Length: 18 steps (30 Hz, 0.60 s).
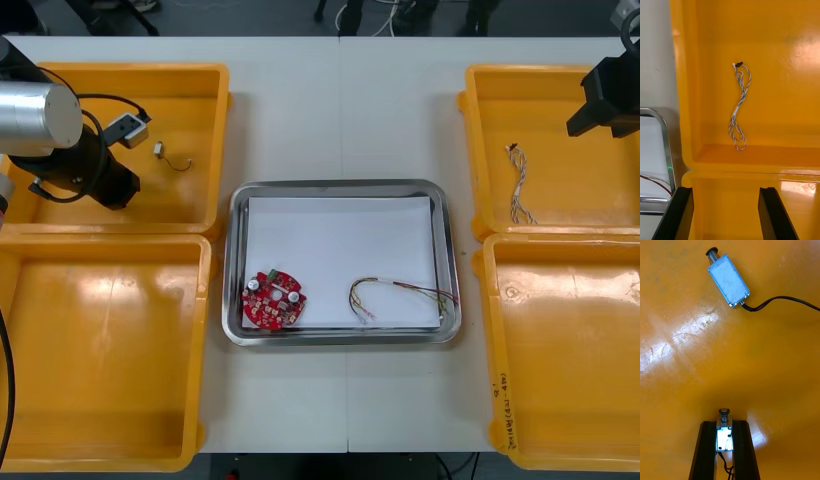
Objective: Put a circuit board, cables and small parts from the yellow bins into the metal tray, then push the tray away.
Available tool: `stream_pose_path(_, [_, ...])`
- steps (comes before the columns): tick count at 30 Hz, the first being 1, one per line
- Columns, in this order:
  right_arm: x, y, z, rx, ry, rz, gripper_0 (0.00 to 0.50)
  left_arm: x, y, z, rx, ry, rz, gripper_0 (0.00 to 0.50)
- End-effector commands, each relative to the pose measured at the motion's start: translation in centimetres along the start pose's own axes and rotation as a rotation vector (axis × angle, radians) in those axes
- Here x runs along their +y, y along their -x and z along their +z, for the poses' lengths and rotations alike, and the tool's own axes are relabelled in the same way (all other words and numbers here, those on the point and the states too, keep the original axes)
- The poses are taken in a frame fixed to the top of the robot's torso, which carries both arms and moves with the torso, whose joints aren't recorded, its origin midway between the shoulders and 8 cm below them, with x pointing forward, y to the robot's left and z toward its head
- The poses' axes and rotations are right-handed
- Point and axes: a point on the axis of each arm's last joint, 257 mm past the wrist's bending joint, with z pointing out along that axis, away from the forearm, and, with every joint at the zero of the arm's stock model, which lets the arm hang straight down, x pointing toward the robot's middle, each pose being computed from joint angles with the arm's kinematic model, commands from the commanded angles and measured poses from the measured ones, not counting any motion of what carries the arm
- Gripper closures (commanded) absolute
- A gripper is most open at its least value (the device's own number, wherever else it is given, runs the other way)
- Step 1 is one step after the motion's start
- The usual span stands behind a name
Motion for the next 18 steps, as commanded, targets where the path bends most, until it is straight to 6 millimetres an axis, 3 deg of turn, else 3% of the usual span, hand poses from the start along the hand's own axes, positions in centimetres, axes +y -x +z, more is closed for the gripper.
stream_pose_path(1, [-3.6, 0.8, -1.5, -0.030, -0.054, 0.107, 0.000, 0.9, -0.6, -0.2, 0.006, 0.018, 0.113, 0.500])
stream_pose_path(6, [-5.6, 0.9, -1.1, -0.026, -0.098, 0.167, 0.000, 1.2, -0.4, -0.5, -0.006, 0.016, 0.094, 0.500])
stream_pose_path(12, [-6.7, 0.4, -0.4, 0.001, -0.111, 0.203, 0.000, 1.7, 0.0, -1.2, -0.018, 0.012, 0.072, 0.500])
stream_pose_path(18, [-7.4, 0.6, 0.9, 0.014, -0.093, 0.254, 0.000, 1.8, 0.1, -3.5, -0.006, 0.001, 0.046, 0.500])
